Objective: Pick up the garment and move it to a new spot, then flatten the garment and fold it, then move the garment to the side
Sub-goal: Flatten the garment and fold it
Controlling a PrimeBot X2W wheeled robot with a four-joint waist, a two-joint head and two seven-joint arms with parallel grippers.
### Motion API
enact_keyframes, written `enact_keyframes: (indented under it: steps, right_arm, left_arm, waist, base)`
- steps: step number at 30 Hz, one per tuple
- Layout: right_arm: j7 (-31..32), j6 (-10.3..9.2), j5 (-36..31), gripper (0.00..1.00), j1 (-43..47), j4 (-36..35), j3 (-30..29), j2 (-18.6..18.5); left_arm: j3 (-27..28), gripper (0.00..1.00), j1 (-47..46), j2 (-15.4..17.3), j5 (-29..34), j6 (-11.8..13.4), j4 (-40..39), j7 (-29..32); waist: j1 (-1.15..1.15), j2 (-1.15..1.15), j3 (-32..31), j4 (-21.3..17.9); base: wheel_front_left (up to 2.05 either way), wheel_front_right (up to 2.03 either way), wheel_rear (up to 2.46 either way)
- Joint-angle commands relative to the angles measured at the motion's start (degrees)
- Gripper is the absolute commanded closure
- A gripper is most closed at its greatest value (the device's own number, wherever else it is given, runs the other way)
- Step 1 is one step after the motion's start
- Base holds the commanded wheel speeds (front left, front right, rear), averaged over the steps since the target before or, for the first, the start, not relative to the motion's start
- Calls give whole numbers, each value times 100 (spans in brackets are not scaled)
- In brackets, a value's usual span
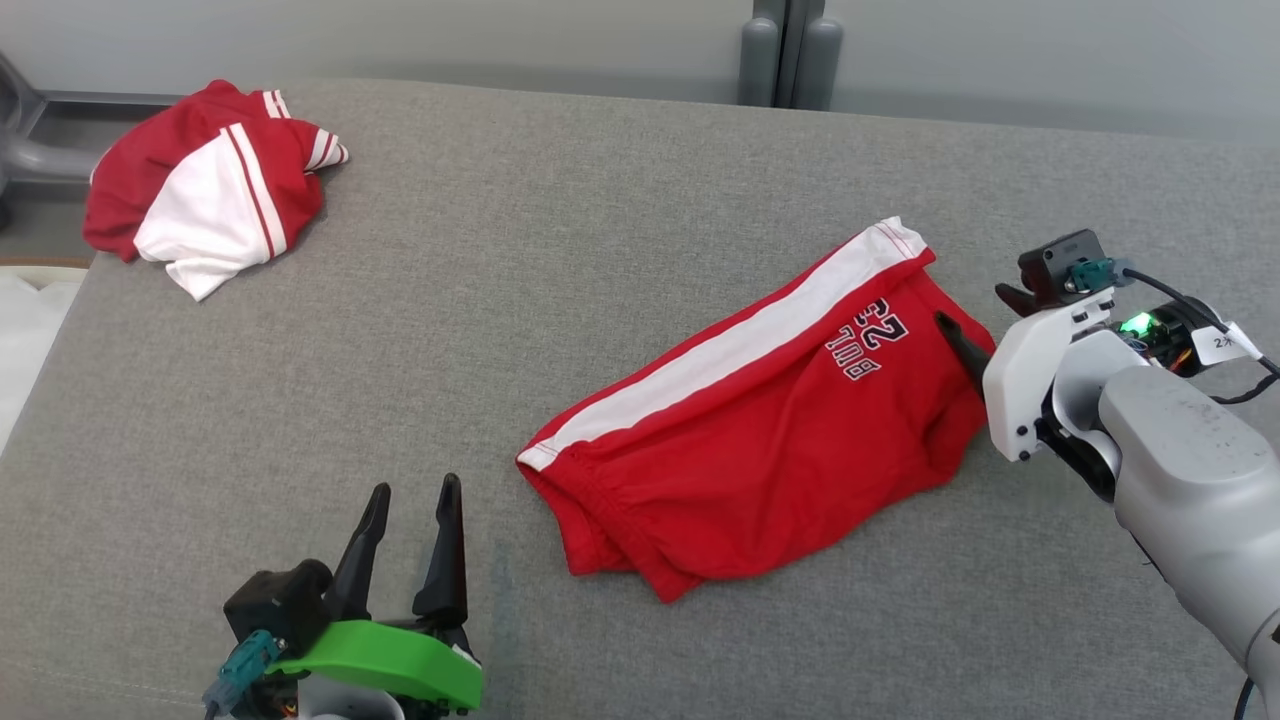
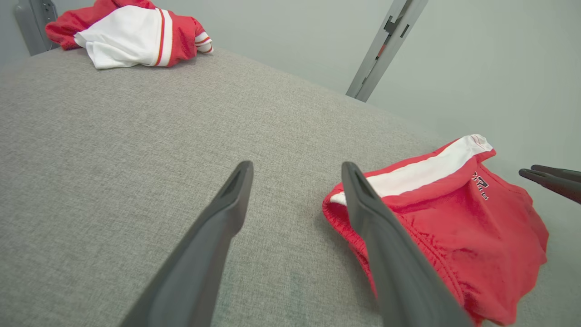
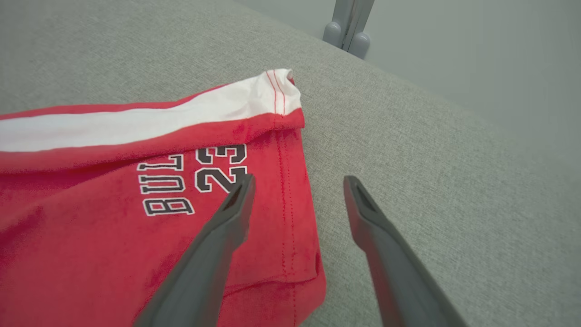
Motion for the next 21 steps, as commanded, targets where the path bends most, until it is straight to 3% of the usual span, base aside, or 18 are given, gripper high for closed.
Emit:
enact_keyframes:
  steps: [1, 13, 14, 16, 20, 21]
  right_arm:
    - [69, -8, 82, 0, 94, 60, 50, -39]
    - [615, -8, 527, 0, 271, 452, 309, 69]
    - [672, -7, 567, 7, 298, 451, 330, 76]
    - [727, -7, 653, 55, 329, 430, 371, 89]
    - [514, -7, 782, 100, 301, 364, 365, 111]
    - [394, -7, 805, 100, 270, 361, 343, 124]
  left_arm:
    - [49, 0, 81, -13, 88, 18, -32, -2]
    - [292, 0, 100, -146, 314, -78, -76, -2]
    - [311, 0, 97, -156, 336, -87, -75, -2]
    - [362, 0, 83, -175, 367, -109, -76, -2]
    - [437, 0, 0, -208, 485, -161, -90, -2]
    - [450, 0, -36, -214, 527, -186, -92, -2]
  waist:
    - [0, 0, 51, 49]
    - [0, 0, 191, 205]
    - [0, 0, 189, 202]
    - [0, 0, 185, 186]
    - [0, 0, 177, 117]
    - [0, 0, 169, 86]
  base:
    - [0, 0, 0]
    - [0, 0, 0]
    - [0, 0, 0]
    - [0, 0, 0]
    - [0, 0, 0]
    - [0, 0, 0]
